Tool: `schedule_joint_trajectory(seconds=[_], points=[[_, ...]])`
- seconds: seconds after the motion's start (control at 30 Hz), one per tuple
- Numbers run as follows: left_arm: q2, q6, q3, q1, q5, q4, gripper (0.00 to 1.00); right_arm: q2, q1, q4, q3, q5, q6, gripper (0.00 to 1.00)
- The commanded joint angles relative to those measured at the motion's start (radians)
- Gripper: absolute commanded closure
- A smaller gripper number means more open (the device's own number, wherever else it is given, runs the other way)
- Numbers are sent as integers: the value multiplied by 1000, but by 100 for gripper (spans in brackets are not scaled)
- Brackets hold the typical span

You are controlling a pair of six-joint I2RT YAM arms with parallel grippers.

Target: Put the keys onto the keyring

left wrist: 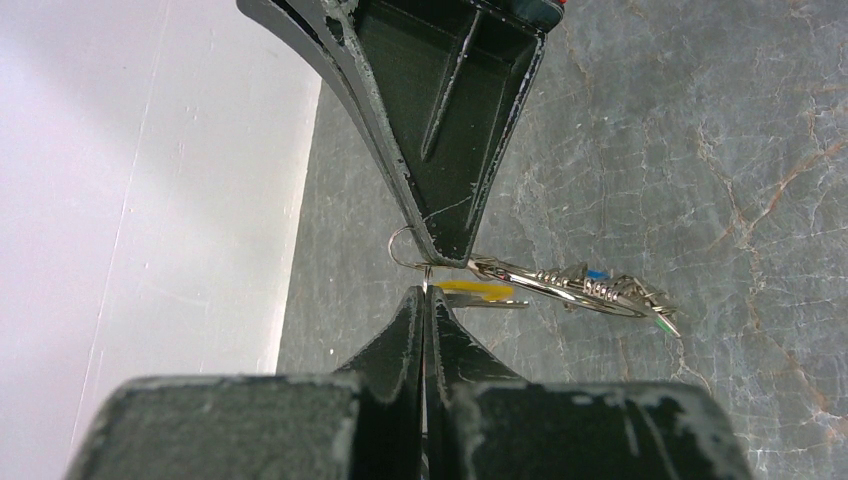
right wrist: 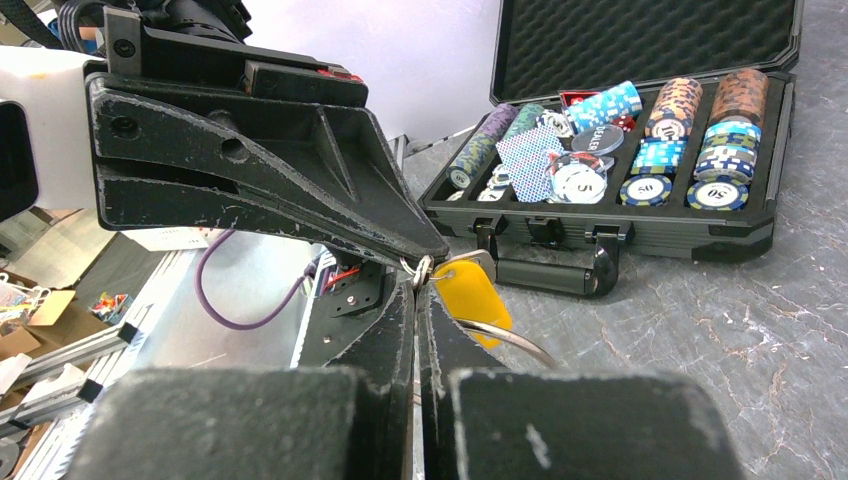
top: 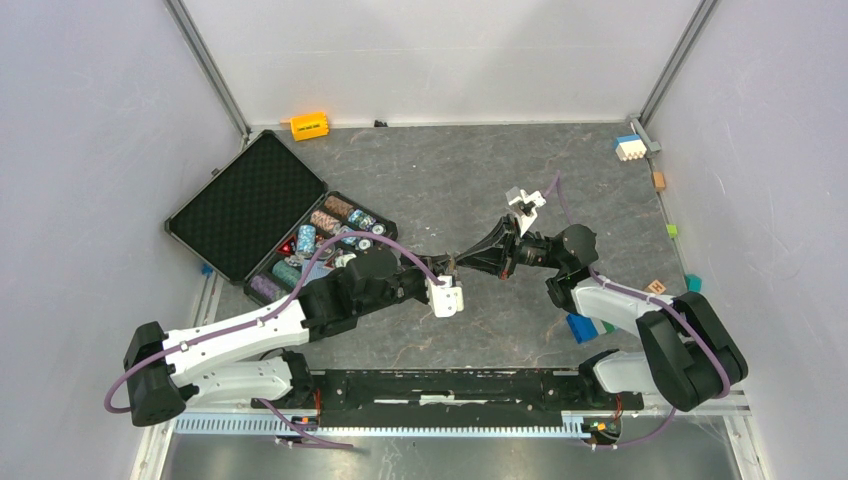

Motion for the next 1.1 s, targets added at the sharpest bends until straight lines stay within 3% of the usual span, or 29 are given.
schedule_joint_trajectory(seconds=[0.0,1.07], points=[[-3,4,44,-6,15,26,98,0,11,11,41,10,-21,100],[0,6,54,-9,-4,26,98,-7,39,-64,59,-8,-84,100]])
